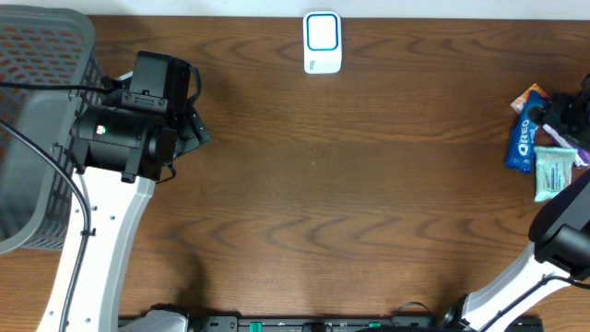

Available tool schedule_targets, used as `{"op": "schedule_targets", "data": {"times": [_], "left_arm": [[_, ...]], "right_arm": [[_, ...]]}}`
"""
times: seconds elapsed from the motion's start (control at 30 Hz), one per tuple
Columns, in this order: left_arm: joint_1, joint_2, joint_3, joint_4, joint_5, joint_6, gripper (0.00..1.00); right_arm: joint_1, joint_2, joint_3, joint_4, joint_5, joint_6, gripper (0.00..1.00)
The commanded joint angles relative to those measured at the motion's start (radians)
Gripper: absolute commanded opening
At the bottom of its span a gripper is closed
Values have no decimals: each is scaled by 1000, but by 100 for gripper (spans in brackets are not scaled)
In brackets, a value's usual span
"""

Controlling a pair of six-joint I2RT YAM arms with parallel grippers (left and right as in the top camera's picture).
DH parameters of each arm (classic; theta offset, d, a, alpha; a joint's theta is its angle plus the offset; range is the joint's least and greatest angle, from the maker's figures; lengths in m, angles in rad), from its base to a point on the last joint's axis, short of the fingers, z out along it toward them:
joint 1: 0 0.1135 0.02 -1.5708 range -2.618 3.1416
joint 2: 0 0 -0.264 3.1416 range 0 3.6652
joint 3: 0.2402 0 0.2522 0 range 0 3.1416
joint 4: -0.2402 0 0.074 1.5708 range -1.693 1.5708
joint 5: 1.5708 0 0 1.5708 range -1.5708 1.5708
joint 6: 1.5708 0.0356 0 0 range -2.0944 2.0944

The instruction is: Scan the item barcode

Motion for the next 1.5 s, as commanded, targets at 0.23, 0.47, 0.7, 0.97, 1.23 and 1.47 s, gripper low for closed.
{"op": "schedule_targets", "data": {"times": [0.23,0.47,0.7,0.97,1.23,1.47], "left_arm": [[3,4,8,-4,-20,10,98],[3,4,8,-4,-20,10,98],[3,4,8,-4,-20,10,98],[3,4,8,-4,-20,10,98],[3,4,8,-4,-20,10,98],[3,4,8,-4,-20,10,98]], "right_arm": [[4,-161,4,-101,-232,89,89],[77,-377,-54,-246,-318,115,98],[204,-813,-462,-116,-342,133,99],[259,-1321,-823,-45,-509,133,99],[259,-1582,-927,-155,-518,151,99],[259,-1599,-927,-288,-517,151,99]]}}
